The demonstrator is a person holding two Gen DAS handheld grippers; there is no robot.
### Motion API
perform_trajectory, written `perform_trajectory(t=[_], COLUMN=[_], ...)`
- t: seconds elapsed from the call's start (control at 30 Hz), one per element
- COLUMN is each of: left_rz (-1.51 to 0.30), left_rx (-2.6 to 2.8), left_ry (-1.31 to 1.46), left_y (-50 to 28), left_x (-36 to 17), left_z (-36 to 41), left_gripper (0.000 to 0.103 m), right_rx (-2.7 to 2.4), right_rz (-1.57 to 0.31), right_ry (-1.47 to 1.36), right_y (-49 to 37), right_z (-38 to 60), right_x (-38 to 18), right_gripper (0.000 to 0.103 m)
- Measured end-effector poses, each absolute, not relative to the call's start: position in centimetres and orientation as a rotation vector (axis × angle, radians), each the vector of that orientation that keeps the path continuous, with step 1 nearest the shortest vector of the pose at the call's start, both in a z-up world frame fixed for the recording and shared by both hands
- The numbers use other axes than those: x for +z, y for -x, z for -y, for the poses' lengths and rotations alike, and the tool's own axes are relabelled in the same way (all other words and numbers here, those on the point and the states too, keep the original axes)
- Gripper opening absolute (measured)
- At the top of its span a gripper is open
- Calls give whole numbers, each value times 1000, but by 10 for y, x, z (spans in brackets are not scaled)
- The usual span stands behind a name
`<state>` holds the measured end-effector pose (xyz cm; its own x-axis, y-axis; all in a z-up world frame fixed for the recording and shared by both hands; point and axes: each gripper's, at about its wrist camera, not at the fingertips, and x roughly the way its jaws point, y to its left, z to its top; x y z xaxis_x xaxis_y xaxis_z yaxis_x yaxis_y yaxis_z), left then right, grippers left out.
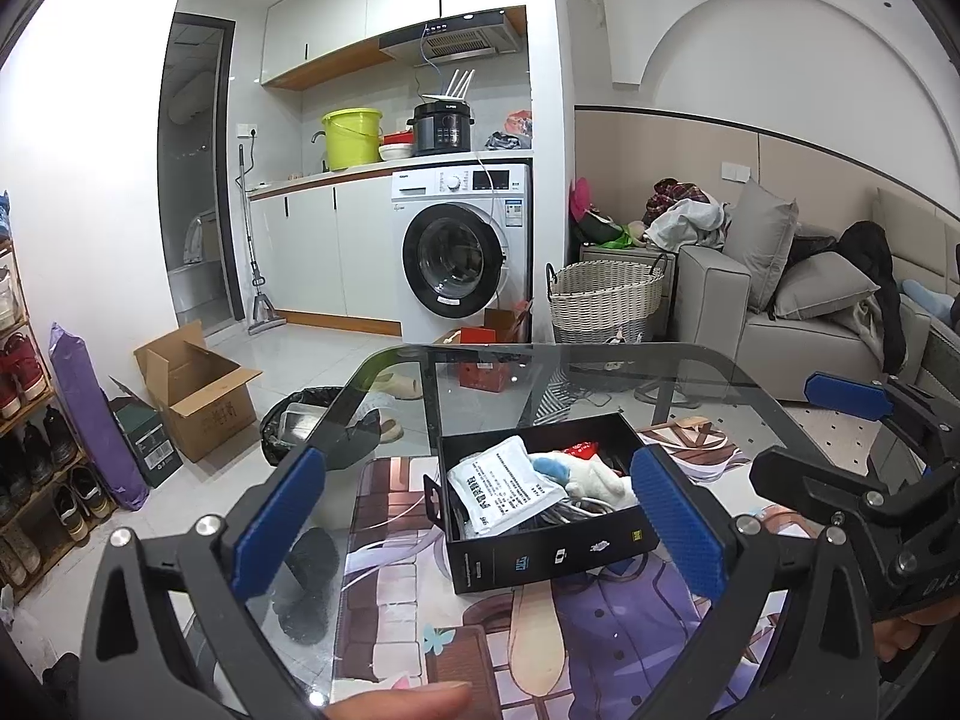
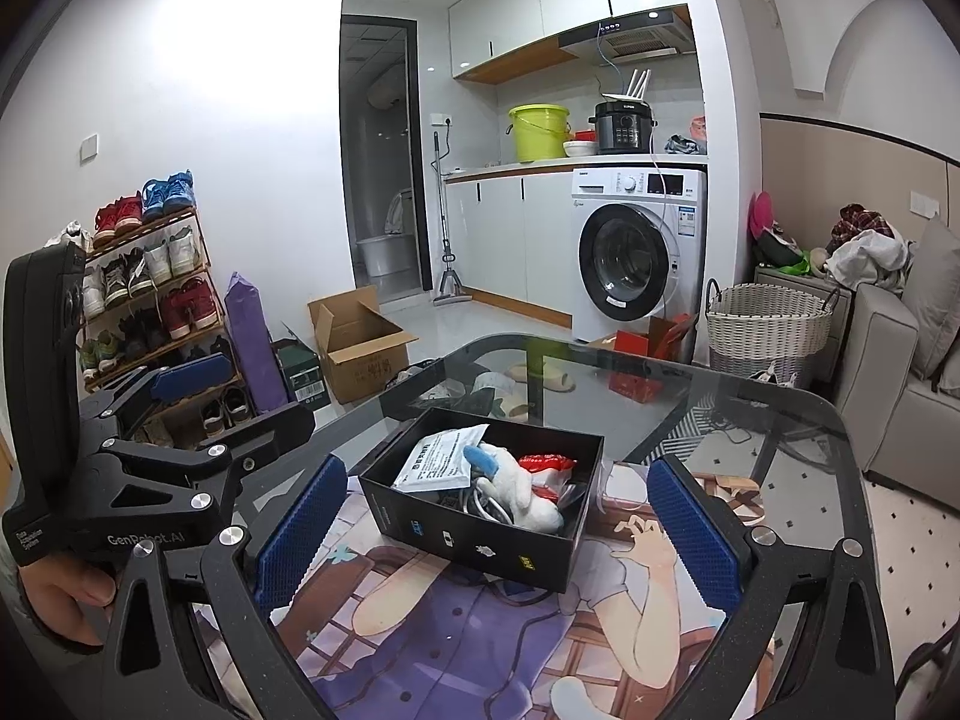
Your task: Organize soft objects
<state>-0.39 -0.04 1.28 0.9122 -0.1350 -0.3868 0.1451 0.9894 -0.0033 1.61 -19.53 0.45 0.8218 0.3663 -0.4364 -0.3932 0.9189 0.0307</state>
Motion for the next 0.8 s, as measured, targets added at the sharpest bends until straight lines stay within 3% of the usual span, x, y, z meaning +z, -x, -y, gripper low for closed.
perform_trajectory(t=[0.8], left_rz=[-396], left_rx=[-116], left_ry=[-30], left_y=[4], left_x=[12], left_z=[-3], left_gripper=[103], right_rx=[411], right_rz=[-452], right_ry=[67], right_y=[-17], right_z=[198], right_x=[0], right_gripper=[102])
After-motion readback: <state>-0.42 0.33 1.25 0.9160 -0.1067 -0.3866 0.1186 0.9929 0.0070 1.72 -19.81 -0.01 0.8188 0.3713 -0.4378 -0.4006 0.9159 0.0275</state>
